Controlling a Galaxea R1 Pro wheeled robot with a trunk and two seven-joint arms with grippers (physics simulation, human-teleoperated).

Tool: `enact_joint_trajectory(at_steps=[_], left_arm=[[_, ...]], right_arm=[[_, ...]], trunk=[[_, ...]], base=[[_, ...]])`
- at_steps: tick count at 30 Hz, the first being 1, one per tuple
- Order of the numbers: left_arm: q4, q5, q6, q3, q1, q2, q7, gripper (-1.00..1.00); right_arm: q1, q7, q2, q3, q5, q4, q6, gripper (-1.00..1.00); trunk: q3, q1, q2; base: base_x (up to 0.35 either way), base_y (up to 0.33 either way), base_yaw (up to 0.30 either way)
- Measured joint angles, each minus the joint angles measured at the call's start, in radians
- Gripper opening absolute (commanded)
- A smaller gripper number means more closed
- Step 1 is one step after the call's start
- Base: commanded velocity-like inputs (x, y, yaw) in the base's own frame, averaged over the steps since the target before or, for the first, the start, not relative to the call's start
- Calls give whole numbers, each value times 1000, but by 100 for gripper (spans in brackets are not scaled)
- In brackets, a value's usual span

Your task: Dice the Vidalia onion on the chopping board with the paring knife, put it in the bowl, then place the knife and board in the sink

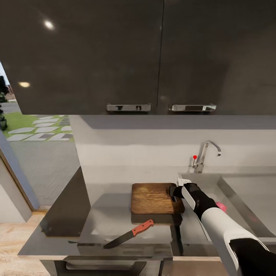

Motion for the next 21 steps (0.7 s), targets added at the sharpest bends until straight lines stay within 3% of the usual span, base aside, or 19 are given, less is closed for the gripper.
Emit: enact_joint_trajectory(at_steps=[21], left_arm=[[0,0,0,0,0,0,0,100]], right_arm=[[0,0,0,0,0,0,0,-100]], trunk=[[-32,0,0]], base=[[0,0,0]])
